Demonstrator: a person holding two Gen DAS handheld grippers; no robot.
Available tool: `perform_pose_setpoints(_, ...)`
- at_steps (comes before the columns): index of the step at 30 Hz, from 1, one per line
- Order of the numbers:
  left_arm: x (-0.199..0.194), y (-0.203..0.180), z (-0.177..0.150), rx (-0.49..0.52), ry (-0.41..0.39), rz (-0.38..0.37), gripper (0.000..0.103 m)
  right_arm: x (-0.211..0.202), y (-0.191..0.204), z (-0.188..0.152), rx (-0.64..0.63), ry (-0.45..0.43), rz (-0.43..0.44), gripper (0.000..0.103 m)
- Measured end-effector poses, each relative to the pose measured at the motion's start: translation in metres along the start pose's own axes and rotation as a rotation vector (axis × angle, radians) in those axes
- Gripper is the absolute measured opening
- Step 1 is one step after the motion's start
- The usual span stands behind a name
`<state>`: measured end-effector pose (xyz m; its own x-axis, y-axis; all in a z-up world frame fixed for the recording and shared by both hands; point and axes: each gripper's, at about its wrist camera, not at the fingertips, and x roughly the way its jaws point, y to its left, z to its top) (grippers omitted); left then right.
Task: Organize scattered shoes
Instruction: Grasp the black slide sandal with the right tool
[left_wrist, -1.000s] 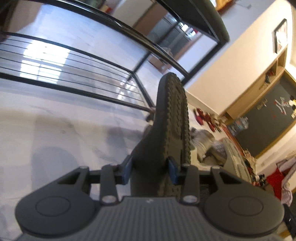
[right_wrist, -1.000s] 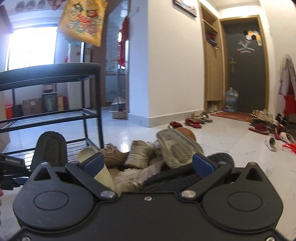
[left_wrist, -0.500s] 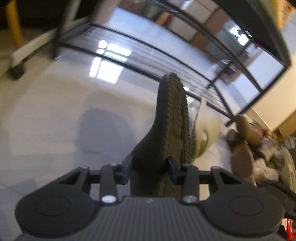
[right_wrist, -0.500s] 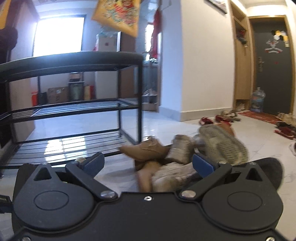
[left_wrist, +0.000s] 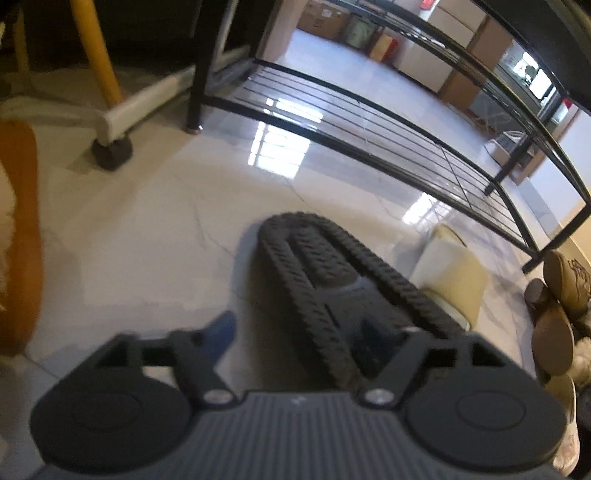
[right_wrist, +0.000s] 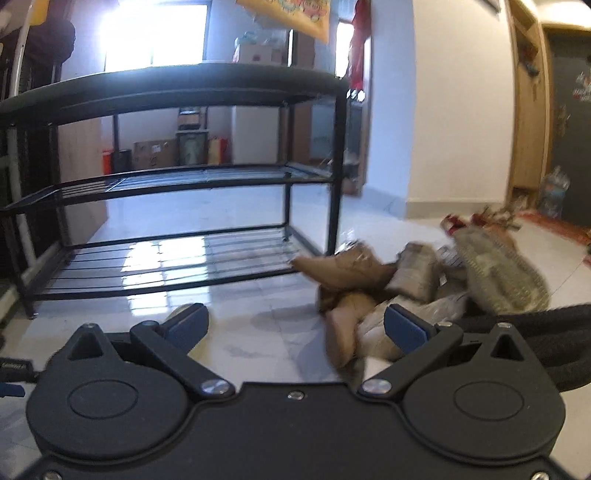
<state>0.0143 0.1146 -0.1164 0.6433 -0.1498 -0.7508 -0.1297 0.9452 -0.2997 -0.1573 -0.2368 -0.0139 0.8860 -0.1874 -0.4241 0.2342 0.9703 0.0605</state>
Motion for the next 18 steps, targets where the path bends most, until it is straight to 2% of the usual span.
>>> perform_pose_setpoints(1,-0.007,-0.004,0.004,0.004,-0.002,0.007,0.086,0.002,0.000,0.000,0.006,0.015,0.021,0.103)
perform_pose_setpoints(2,-0.013,-0.008,0.008,0.008,-0.005,0.014,0.087,0.007,-0.001,-0.002,0.018,0.050,0.079,0.103)
perform_pose_setpoints(3,-0.020,-0.012,0.012,0.015,-0.008,0.020,0.087,0.018,-0.002,-0.002,0.044,0.117,0.183,0.103)
perform_pose_setpoints(4,-0.027,-0.017,0.017,0.039,-0.018,0.024,0.088,0.029,0.003,-0.003,0.059,0.160,0.236,0.103)
perform_pose_setpoints(6,-0.043,-0.028,0.024,0.116,-0.044,0.039,0.095,0.050,0.015,-0.008,0.080,0.231,0.312,0.103)
perform_pose_setpoints(7,-0.057,-0.039,0.028,0.180,-0.062,0.068,0.102,0.061,0.021,-0.010,0.091,0.266,0.350,0.103)
perform_pose_setpoints(10,-0.082,-0.050,0.039,0.262,-0.052,0.077,0.102,0.092,0.039,-0.017,0.123,0.373,0.463,0.103)
perform_pose_setpoints(14,-0.106,-0.046,0.062,0.300,-0.045,0.084,0.102,0.134,0.063,-0.026,0.166,0.515,0.614,0.103)
perform_pose_setpoints(18,-0.118,-0.036,0.077,0.315,-0.031,0.091,0.102,0.146,0.075,-0.039,0.211,0.565,0.613,0.103)
